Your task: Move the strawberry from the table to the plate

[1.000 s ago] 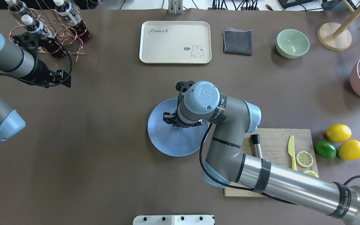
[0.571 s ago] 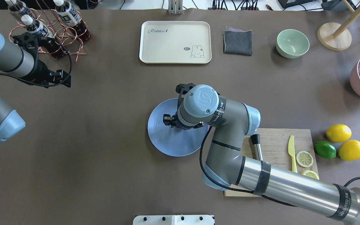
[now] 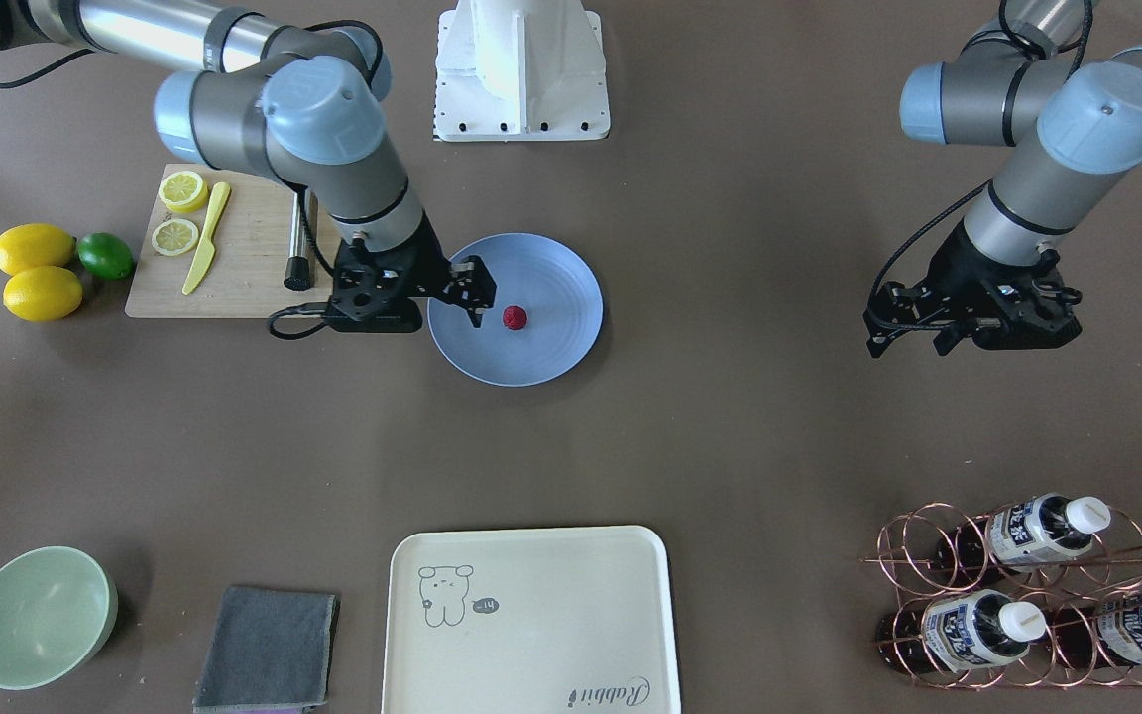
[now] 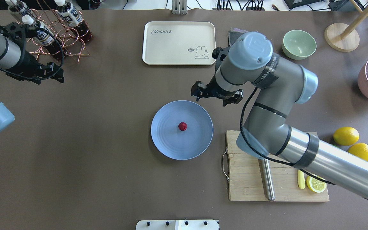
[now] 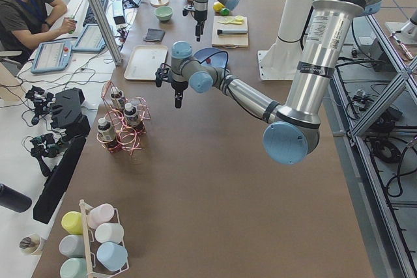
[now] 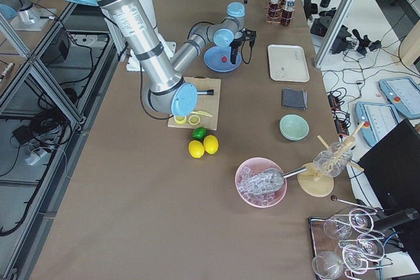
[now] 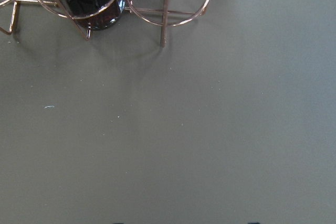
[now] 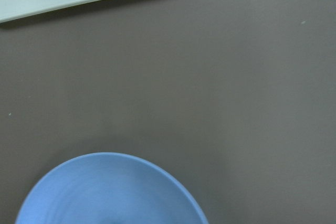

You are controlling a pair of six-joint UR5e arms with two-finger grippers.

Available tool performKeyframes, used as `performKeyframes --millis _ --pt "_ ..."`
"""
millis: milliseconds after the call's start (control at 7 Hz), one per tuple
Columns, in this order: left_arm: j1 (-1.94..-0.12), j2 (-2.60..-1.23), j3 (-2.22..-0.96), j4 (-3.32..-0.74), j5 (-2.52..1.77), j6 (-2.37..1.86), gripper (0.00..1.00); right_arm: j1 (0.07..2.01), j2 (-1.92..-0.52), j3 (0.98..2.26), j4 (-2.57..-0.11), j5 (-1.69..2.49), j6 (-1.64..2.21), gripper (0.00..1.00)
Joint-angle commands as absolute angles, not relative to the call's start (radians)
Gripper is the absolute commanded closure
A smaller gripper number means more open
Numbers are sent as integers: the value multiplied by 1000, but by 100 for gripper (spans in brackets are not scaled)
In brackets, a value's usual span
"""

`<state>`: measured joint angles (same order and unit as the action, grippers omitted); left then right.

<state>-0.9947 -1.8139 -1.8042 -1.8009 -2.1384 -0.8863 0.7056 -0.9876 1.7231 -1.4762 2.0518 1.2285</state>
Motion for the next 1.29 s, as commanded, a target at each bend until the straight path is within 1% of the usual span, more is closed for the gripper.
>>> performKeyframes --millis 0,286,429,571,714,857,1000,1143 --pt "-1107 -1729 -1854 -1770 -2204 -728 4 925 -1192 1839 -1519 2226 937 0" --pt "-1257 -1633 -1835 -1750 -2255 -442 3 1139 -1367 1821 -1523 2322 556 0" --pt "-1344 -1628 -1827 -1649 -2256 -282 3 1241 -1414 1762 -1537 2347 349 0" --pt "-1429 -1628 -1821 -1547 -2258 -138 3 1341 -1448 1693 -1551 2388 163 0" --pt "-1465 -1612 -1816 -1505 -2278 -102 3 1432 -1480 1621 -1552 2390 -18 0" --pt "-1476 -1547 -1828 -1514 -2308 -103 3 1504 -1486 1542 -1551 2393 -138 0" --pt "-1503 -1542 -1836 -1513 -2309 -116 3 1543 -1488 1487 -1551 2391 -216 0" --pt "-1506 -1525 -1830 -1519 -2310 -114 3 1581 -1493 1474 -1551 2393 -244 0"
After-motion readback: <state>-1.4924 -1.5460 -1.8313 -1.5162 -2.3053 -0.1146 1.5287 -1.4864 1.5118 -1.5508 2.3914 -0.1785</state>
